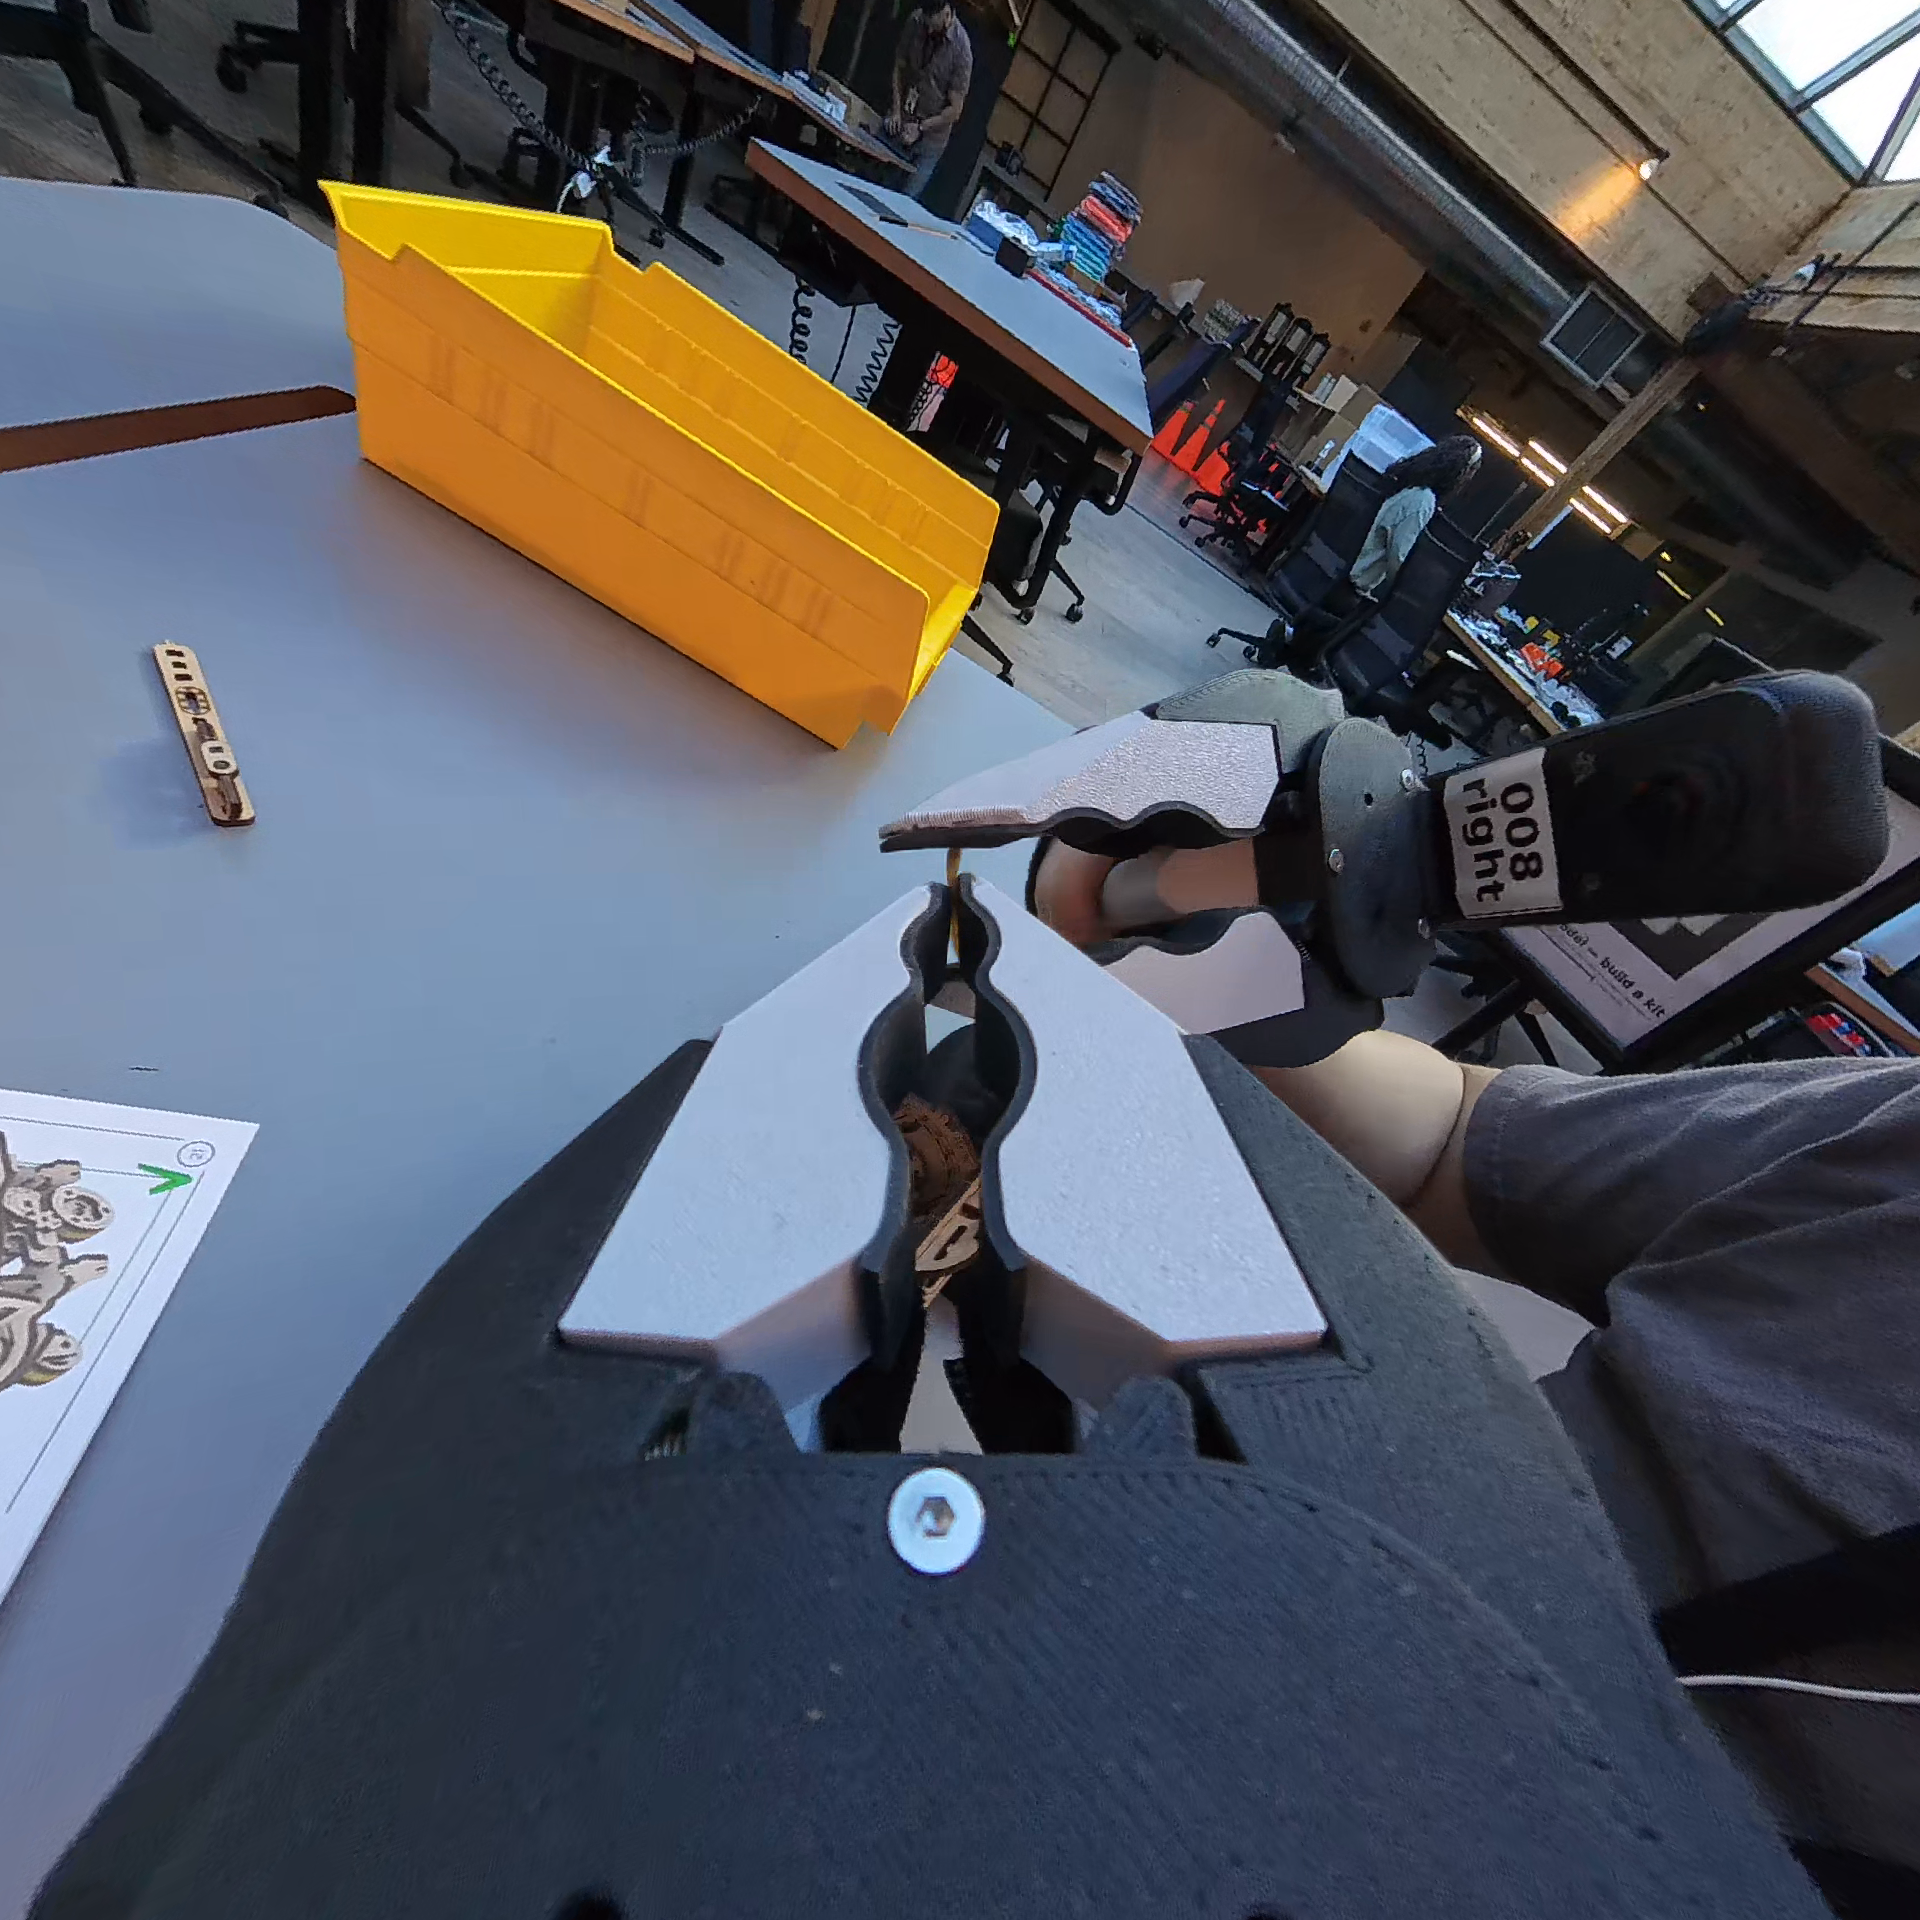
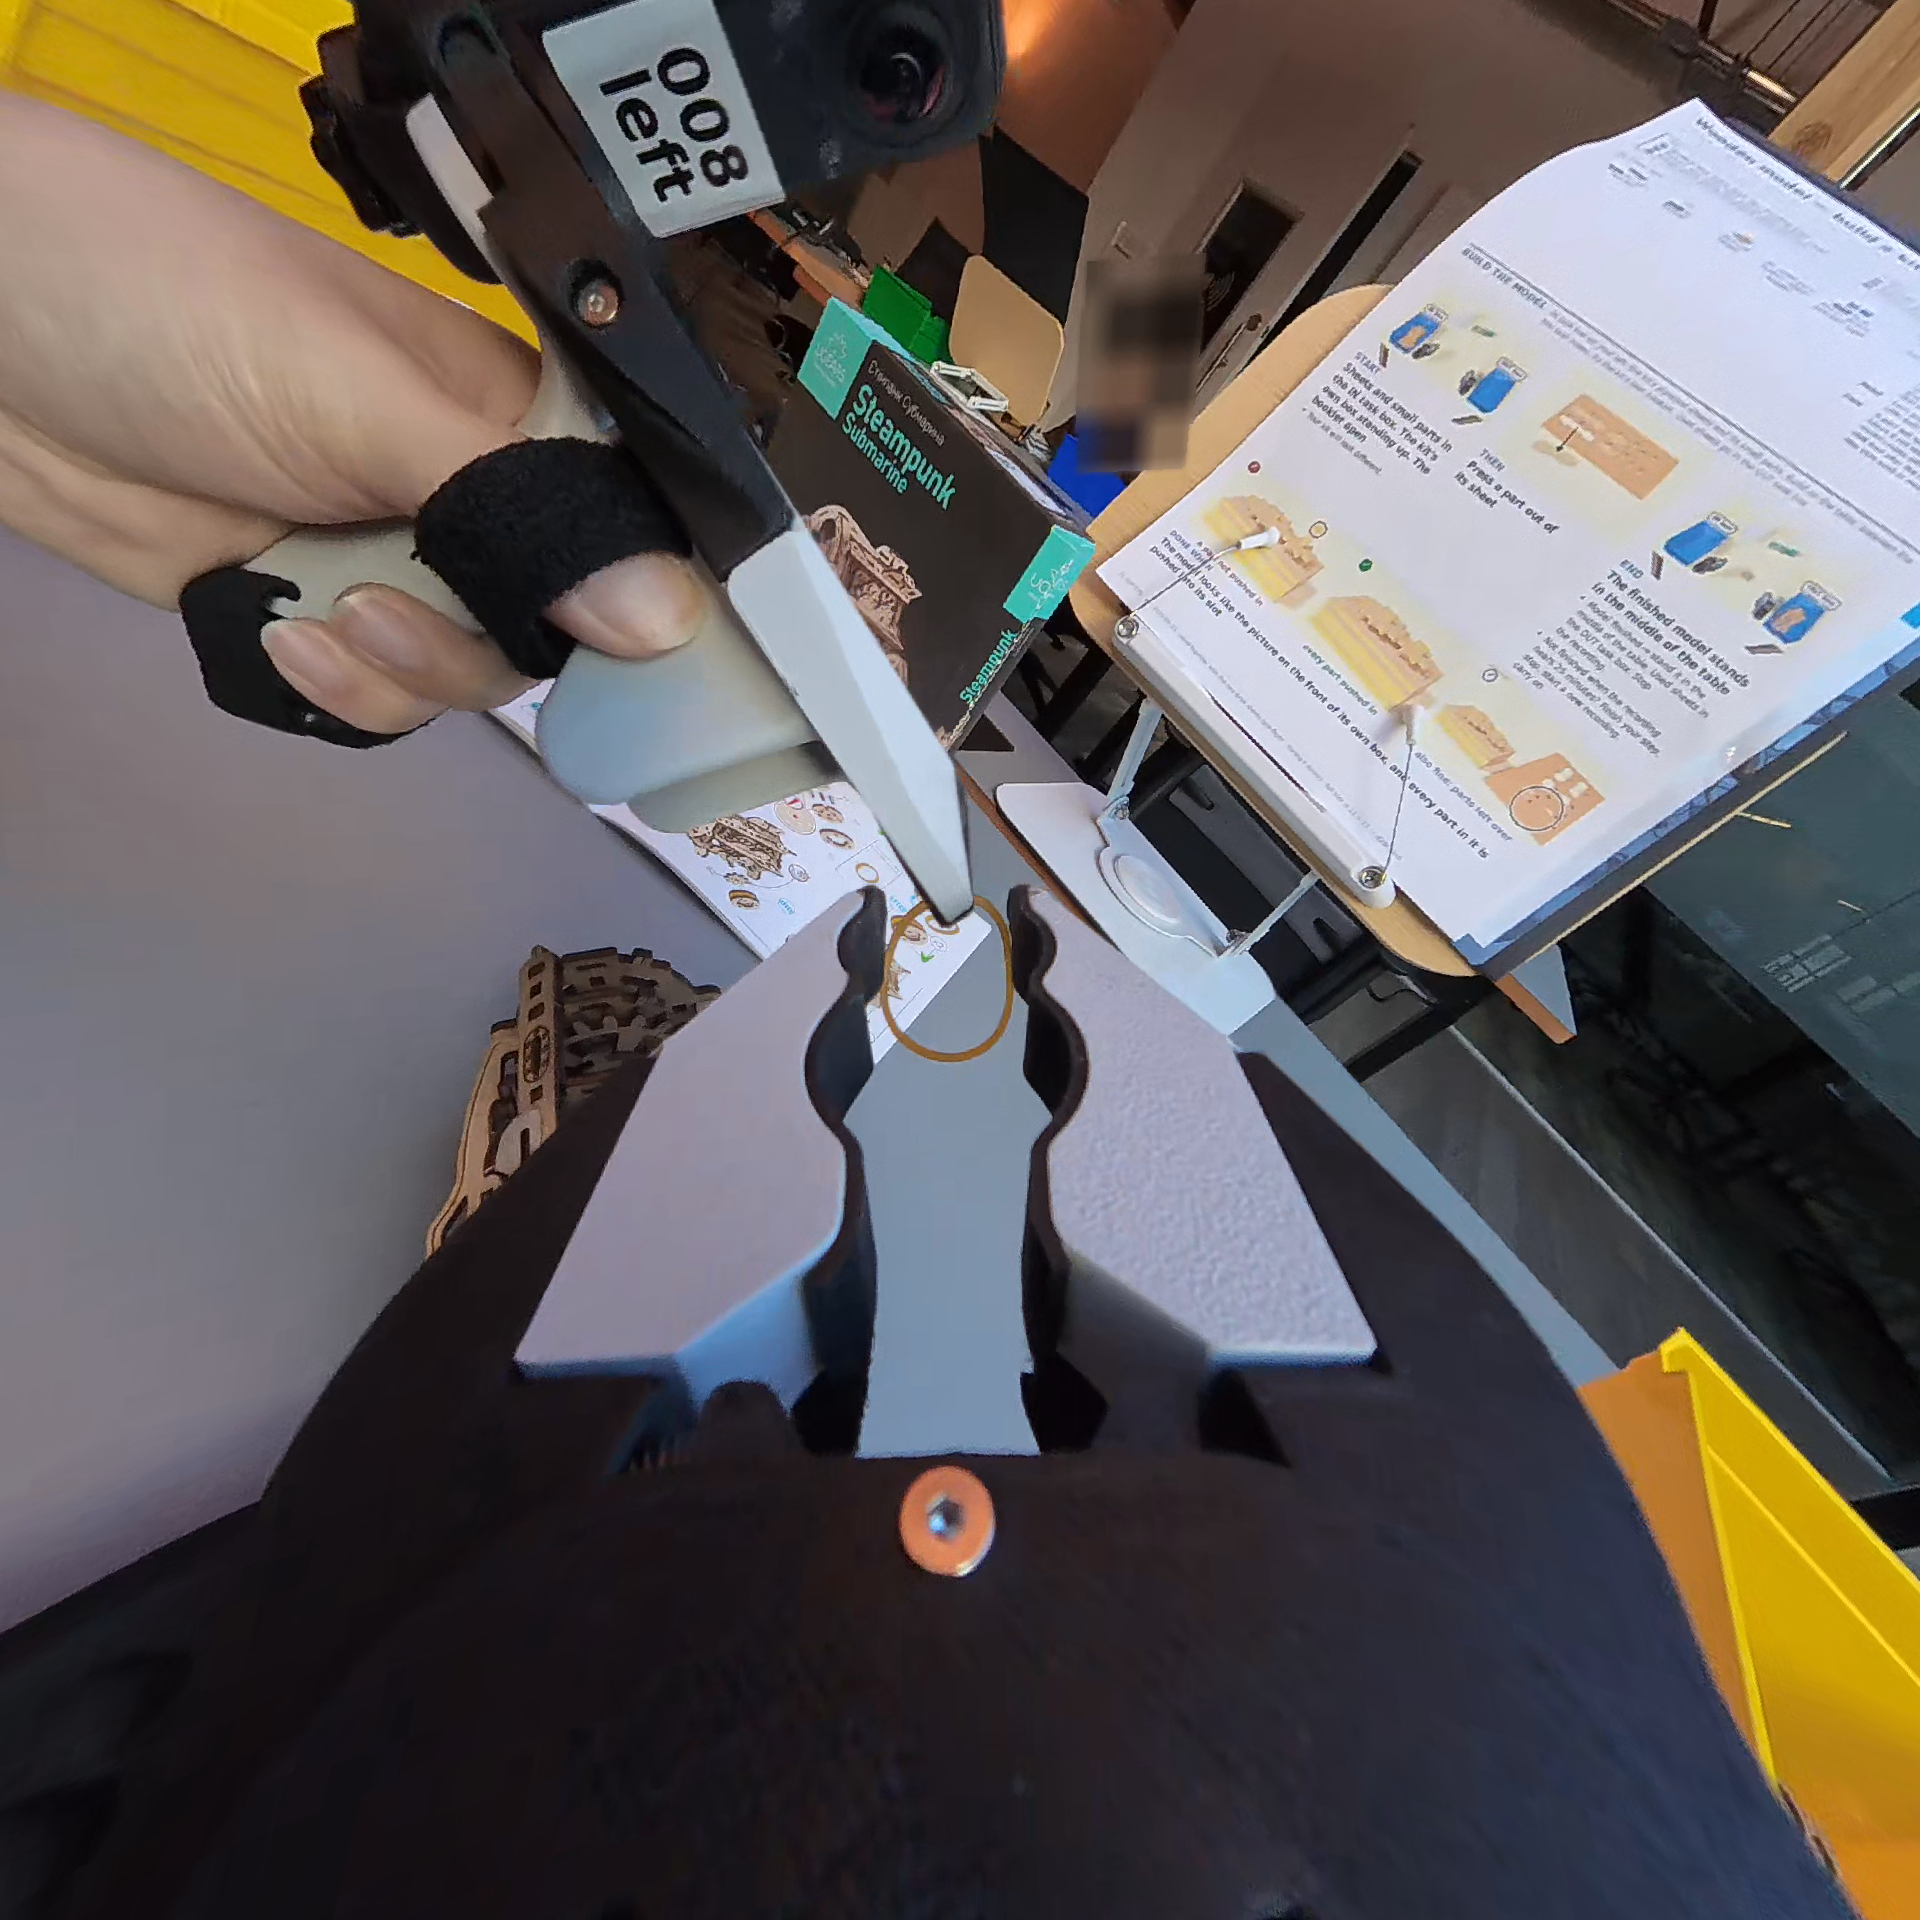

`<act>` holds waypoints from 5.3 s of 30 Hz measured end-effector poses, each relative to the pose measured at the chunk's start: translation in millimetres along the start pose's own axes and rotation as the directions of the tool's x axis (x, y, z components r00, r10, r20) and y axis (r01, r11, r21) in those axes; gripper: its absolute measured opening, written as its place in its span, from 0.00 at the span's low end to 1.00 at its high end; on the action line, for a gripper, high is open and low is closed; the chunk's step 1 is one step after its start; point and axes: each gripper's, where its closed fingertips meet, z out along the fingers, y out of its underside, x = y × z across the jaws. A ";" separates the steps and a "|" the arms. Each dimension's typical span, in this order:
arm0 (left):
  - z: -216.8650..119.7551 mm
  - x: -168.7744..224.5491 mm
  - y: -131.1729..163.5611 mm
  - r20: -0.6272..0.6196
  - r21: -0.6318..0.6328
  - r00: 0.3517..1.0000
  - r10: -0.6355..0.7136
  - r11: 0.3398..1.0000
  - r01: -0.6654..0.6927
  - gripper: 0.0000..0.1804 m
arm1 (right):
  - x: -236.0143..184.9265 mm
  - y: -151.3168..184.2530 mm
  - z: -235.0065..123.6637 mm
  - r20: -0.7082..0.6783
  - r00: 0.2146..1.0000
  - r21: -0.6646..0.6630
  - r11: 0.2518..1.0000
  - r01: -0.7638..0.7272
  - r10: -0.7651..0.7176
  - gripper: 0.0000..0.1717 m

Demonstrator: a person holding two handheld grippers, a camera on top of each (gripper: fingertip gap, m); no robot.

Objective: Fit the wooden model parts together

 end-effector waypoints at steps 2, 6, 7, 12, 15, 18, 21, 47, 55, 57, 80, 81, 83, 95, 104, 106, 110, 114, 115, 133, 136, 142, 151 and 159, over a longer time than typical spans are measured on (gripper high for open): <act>0.9 -0.9 2.0 0.005 -0.007 1.000 0.001 1.000 -0.001 0.00 | -1.8 3.1 1.3 0.013 1.000 -0.030 0.999 -0.016 0.016 0.11; 0.5 -5.8 3.6 0.021 -0.012 1.000 -0.002 1.000 0.003 0.00 | -4.2 5.3 0.8 0.019 1.000 -0.043 0.999 -0.009 0.010 0.08; 0.1 -6.9 4.0 0.022 -0.013 1.000 -0.006 1.000 0.006 0.00 | -4.4 5.4 0.0 0.020 1.000 -0.041 0.999 -0.014 0.015 0.07; -1.3 -11.7 6.4 0.029 -0.012 0.999 -0.024 1.000 0.024 0.00 | -3.3 9.1 -2.1 0.029 0.999 -0.041 0.998 -0.039 0.040 0.06; -1.9 -14.1 6.1 0.021 -0.001 0.998 -0.053 0.999 0.053 0.00 | -3.9 11.1 -2.4 0.024 1.000 -0.046 0.999 -0.005 0.006 0.08; -2.2 -16.6 6.5 0.015 0.004 0.997 -0.080 0.997 0.080 0.00 | -4.9 13.8 -1.9 0.016 0.999 -0.054 0.998 0.033 -0.033 0.06; -2.7 -18.2 7.0 0.015 0.005 0.996 -0.084 0.996 0.084 0.00 | -6.4 14.2 -2.1 0.023 0.999 -0.052 0.998 0.045 -0.044 0.03; -39.3 -8.9 19.1 -0.256 0.042 0.939 0.232 0.973 -0.229 0.28 | -39.2 36.9 -13.4 0.503 0.213 -0.521 0.490 -0.698 0.838 0.00; -34.0 -29.9 36.2 -0.319 -0.036 0.909 0.269 0.955 -0.295 0.28 | -55.6 39.7 -9.9 0.409 -0.069 -0.793 0.317 -0.520 0.910 0.00; -33.9 -32.2 32.0 -0.334 -0.049 0.910 0.245 0.960 -0.276 0.24 | -58.1 43.8 -5.4 0.417 -0.004 -0.802 0.366 -0.472 0.909 0.00; -15.8 -31.7 44.7 -0.379 -0.256 0.925 0.020 0.959 -0.125 0.02 | -53.2 28.8 3.9 0.548 0.037 -0.735 0.502 -0.455 0.836 0.00; -16.5 -29.3 43.0 -0.392 -0.253 0.920 -0.009 0.963 -0.098 0.00 | -52.9 28.9 3.2 0.550 0.040 -0.732 0.505 -0.458 0.834 0.00; -17.7 -24.3 40.8 -0.417 -0.263 0.906 -0.075 0.964 -0.041 0.00 | -51.1 26.2 3.6 0.566 0.038 -0.711 0.510 -0.484 0.824 0.00; -13.0 -28.9 32.0 -0.336 -0.262 0.893 -0.300 0.940 0.217 0.00 | -43.7 32.1 5.3 0.631 0.136 -0.553 0.566 -0.611 0.764 0.02; -6.6 -47.6 31.1 -0.217 -0.201 0.878 -0.426 0.900 0.387 0.00 | -14.7 24.1 8.0 0.475 0.832 0.007 0.944 -0.331 0.288 0.28; -3.2 -48.9 32.3 -0.198 -0.192 0.880 -0.431 0.898 0.397 0.00 | -17.2 19.9 11.3 0.425 0.867 0.033 0.953 -0.303 0.261 0.29; 1.8 -49.1 31.8 -0.182 -0.167 0.879 -0.440 0.895 0.413 0.00 | -22.1 22.9 21.3 0.367 0.897 -0.011 0.965 -0.261 0.247 0.24; 3.6 -45.2 31.5 -0.193 -0.165 0.870 -0.453 0.889 0.426 0.00 | -25.3 29.8 24.6 0.330 0.931 -0.041 0.988 -0.149 0.154 0.18; 3.4 -45.1 31.3 -0.195 -0.163 0.869 -0.454 0.889 0.428 0.00 | -25.4 32.9 25.5 0.318 0.938 -0.055 0.991 -0.125 0.136 0.18; 4.3 -45.4 39.6 -0.135 -0.193 0.933 -0.334 0.932 0.305 0.00 | -27.9 47.7 22.8 0.335 0.931 -0.141 0.984 -0.105 0.147 0.11; 4.1 -44.9 40.2 -0.129 -0.199 0.940 -0.316 0.937 0.287 0.00 | -28.2 48.7 21.8 0.335 0.931 -0.145 0.985 -0.099 0.143 0.08; 3.0 -42.6 46.3 -0.115 -0.245 0.964 -0.239 0.947 0.206 0.00 | -31.4 51.3 19.1 0.367 0.916 -0.164 0.981 -0.108 0.162 0.07; -1.7 -39.9 52.3 -0.124 -0.302 0.975 -0.182 0.943 0.138 0.00 | -38.4 52.4 12.8 0.422 0.893 -0.164 0.982 -0.093 0.155 0.00; -1.9 -34.3 56.0 -0.143 -0.326 0.984 -0.103 0.944 0.052 0.00 | -47.0 44.4 5.0 0.539 0.758 -0.206 0.930 -0.304 0.367 0.00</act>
